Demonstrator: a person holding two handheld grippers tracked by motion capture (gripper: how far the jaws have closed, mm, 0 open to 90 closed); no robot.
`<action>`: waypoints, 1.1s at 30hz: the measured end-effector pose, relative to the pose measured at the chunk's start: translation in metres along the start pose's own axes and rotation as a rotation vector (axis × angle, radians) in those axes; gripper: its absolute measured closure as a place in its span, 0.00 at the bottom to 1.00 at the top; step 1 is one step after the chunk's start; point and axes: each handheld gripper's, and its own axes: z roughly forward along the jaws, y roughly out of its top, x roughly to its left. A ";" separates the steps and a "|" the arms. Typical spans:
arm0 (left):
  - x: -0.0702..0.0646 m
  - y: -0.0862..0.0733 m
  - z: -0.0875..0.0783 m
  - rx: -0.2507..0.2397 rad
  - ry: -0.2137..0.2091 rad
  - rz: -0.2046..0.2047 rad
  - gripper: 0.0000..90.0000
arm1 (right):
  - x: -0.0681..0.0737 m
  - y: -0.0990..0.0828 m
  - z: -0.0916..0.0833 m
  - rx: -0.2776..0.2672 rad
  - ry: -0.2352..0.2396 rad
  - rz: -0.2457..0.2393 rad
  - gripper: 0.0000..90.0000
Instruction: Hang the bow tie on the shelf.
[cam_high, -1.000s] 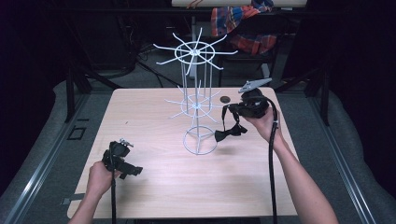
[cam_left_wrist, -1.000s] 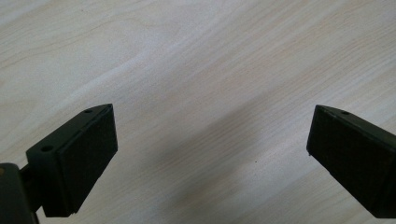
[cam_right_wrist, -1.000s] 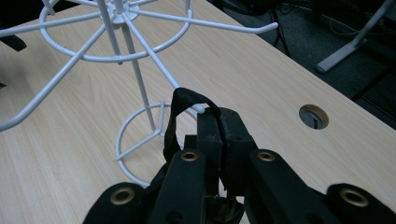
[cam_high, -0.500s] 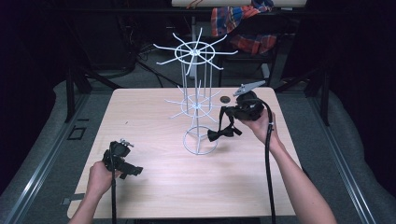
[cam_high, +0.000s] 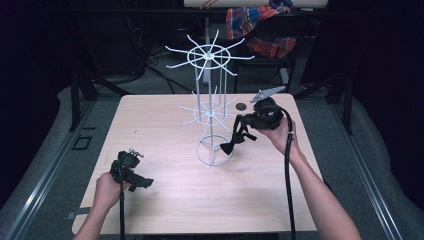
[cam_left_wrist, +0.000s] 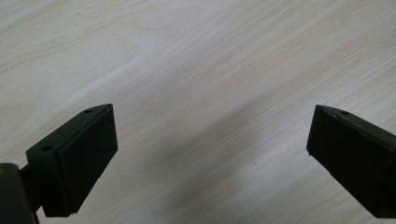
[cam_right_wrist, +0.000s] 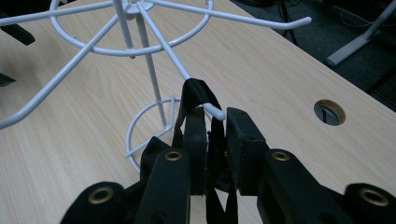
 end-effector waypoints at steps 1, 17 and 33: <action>0.000 0.000 0.000 0.002 -0.001 0.000 0.02 | 0.000 0.000 0.000 0.001 0.002 0.001 0.85; 0.000 0.001 0.000 0.003 -0.001 0.003 0.02 | -0.003 -0.003 -0.013 0.012 0.011 0.014 0.67; 0.000 0.002 0.000 -0.002 0.003 0.008 0.02 | -0.002 -0.013 -0.023 0.067 0.034 0.024 0.43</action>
